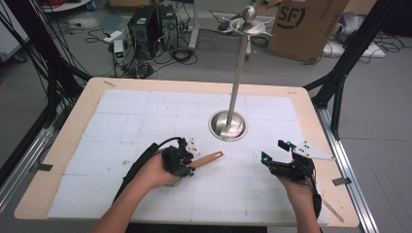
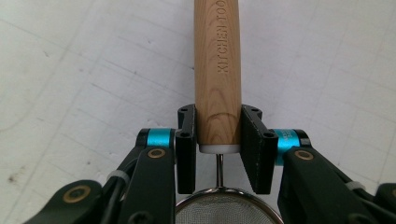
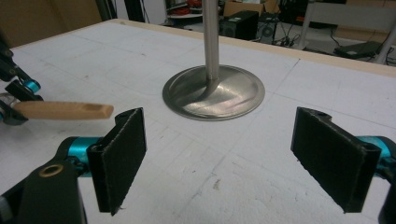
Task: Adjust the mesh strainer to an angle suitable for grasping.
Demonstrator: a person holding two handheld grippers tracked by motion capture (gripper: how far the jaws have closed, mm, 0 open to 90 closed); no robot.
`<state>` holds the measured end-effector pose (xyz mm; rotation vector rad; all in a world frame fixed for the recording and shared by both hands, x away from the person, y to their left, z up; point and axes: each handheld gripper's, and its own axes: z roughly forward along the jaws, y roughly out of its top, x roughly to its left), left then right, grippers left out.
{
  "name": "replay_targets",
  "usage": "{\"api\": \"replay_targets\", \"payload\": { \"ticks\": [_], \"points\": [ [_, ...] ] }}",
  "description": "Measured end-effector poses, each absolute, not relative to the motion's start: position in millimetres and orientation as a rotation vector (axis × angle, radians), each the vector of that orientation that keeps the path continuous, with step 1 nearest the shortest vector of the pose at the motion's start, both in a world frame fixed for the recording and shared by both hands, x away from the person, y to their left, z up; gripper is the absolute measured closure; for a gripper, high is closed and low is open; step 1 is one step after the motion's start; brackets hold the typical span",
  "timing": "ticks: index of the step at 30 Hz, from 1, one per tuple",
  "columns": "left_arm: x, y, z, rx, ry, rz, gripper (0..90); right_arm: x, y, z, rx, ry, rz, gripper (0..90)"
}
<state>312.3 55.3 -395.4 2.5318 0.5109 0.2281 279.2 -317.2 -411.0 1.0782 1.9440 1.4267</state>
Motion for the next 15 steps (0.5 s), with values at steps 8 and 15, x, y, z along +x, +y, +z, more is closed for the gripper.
{"api": "replay_targets", "payload": {
  "ticks": [8,15],
  "points": [
    [308.5,72.9,-374.3,2.376,0.475,0.229,69.2,279.3,-315.3,-411.5,1.078,1.952,1.424,17.4],
    [306.4,82.9,-361.4,2.214,0.438,0.247,69.2,279.7,-314.9,-412.1,1.075,1.952,1.42,17.4]
  ]
}}
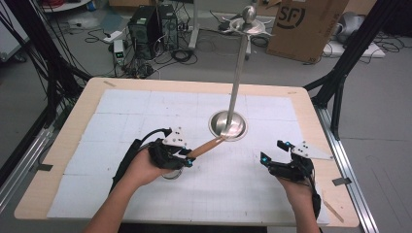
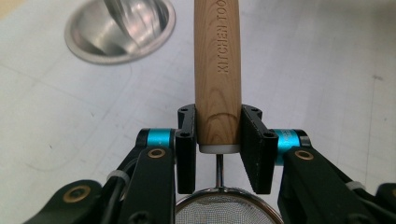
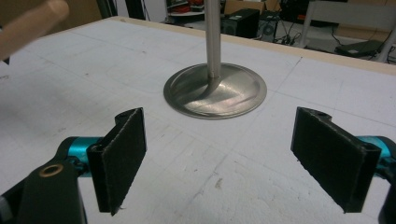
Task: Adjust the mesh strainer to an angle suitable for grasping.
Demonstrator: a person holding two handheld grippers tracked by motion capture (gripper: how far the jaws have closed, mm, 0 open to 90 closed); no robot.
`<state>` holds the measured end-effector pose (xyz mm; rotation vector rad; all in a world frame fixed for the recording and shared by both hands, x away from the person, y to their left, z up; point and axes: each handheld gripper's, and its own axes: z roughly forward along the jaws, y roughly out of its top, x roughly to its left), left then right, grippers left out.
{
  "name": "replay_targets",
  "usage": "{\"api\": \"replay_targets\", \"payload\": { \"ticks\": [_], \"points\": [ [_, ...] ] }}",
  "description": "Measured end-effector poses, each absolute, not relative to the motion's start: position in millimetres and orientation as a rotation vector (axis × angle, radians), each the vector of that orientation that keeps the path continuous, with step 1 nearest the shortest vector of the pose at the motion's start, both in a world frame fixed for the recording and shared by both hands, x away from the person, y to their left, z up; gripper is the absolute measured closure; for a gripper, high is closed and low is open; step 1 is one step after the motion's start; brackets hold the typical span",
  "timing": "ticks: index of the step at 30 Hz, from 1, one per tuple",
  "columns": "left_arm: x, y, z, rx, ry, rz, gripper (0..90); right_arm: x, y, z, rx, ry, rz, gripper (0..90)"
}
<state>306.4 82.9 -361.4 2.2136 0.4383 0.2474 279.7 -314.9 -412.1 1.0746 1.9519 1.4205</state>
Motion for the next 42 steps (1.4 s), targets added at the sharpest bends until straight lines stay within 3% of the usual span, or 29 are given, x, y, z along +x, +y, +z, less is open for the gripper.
{"api": "replay_targets", "payload": {
  "ticks": [18,42],
  "points": [
    [308.8,103.6,-341.0,1.896,0.369,0.22,69.2,281.9,-315.6,-414.3,1.089,1.956,1.415,17.4],
    [313.3,125.7,-324.5,1.74,0.394,0.289,69.1,283.4,-316.1,-415.7,1.094,1.955,1.422,17.3]
  ]
}}
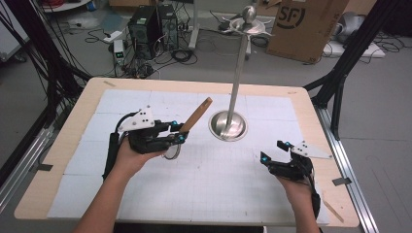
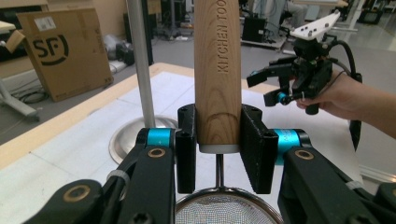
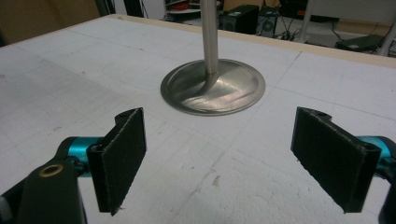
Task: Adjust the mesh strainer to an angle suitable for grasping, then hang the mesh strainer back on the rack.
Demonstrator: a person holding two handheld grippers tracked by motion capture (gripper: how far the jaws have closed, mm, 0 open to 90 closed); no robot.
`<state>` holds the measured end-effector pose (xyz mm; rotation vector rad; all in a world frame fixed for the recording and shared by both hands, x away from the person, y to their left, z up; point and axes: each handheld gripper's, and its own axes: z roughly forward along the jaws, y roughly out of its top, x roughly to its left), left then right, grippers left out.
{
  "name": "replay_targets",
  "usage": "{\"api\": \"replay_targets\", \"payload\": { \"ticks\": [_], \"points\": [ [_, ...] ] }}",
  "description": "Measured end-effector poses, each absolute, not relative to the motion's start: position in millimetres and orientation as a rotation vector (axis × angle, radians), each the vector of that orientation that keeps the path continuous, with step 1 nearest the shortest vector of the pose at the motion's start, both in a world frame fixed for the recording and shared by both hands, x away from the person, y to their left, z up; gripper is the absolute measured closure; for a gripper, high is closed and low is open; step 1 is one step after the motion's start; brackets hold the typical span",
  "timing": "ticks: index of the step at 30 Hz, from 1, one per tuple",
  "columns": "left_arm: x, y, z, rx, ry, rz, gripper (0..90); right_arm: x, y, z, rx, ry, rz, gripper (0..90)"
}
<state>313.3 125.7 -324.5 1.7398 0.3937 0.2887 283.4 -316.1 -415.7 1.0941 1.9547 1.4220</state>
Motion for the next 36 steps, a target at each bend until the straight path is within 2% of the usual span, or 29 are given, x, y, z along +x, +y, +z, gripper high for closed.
{"api": "replay_targets", "payload": {
  "ticks": [14,36],
  "points": [
    [320.6,127.1,-317.7,1.695,0.401,0.318,69.2,282.9,-316.2,-416.8,1.098,1.964,1.42,17.3],
    [356.9,118.4,-271.4,1.702,0.414,0.352,69.1,279.7,-313.4,-415.6,1.078,1.972,1.426,17.4]
  ]
}}
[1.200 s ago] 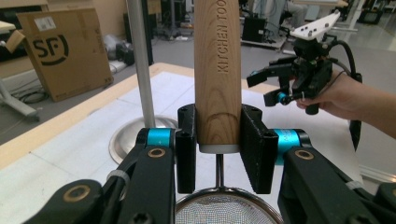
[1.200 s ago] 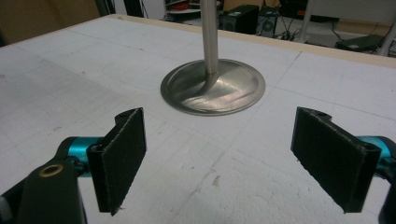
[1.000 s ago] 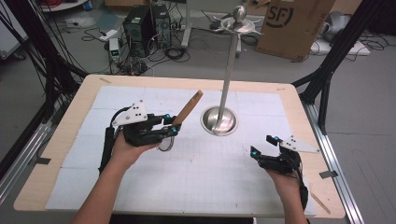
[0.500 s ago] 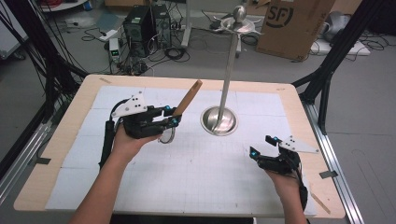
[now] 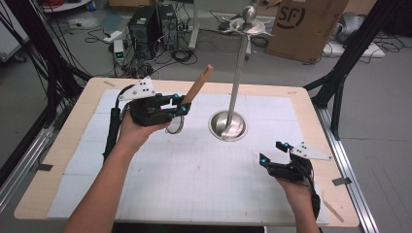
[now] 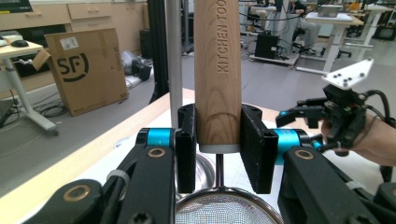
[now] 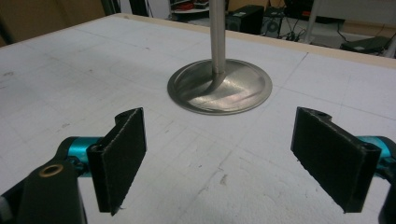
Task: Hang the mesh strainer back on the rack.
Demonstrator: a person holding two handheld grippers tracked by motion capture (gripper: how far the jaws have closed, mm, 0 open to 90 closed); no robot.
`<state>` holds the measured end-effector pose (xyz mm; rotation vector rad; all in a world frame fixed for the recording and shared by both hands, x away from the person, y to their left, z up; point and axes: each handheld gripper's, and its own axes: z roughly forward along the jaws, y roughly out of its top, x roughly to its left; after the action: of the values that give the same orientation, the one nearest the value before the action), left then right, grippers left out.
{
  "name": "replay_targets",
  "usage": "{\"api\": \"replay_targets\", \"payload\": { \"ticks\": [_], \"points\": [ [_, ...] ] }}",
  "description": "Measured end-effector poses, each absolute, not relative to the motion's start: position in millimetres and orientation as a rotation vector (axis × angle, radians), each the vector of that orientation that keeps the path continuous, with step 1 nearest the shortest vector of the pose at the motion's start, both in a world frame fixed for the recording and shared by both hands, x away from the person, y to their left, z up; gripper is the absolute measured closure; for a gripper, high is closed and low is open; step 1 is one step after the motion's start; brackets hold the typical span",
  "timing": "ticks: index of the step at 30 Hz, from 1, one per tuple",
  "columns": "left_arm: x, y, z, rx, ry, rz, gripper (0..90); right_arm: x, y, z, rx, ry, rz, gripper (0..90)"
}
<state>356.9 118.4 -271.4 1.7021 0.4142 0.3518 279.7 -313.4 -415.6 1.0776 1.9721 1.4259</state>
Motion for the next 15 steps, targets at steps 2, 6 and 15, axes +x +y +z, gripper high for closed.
{"api": "replay_targets", "payload": {
  "ticks": [2,6,15],
  "points": [
    [358.8,116.2,-264.3,1.703,0.409,0.363,69.1,279.7,-312.6,-415.9,1.077,1.977,1.428,17.4],
    [365.0,111.5,-251.3,1.711,0.4,0.362,69.1,279.7,-311.2,-415.5,1.071,1.979,1.434,17.4],
    [378.4,107.1,-236.7,1.713,0.415,0.387,69.1,279.9,-312.1,-415.3,1.068,1.977,1.438,17.4]
  ]
}}
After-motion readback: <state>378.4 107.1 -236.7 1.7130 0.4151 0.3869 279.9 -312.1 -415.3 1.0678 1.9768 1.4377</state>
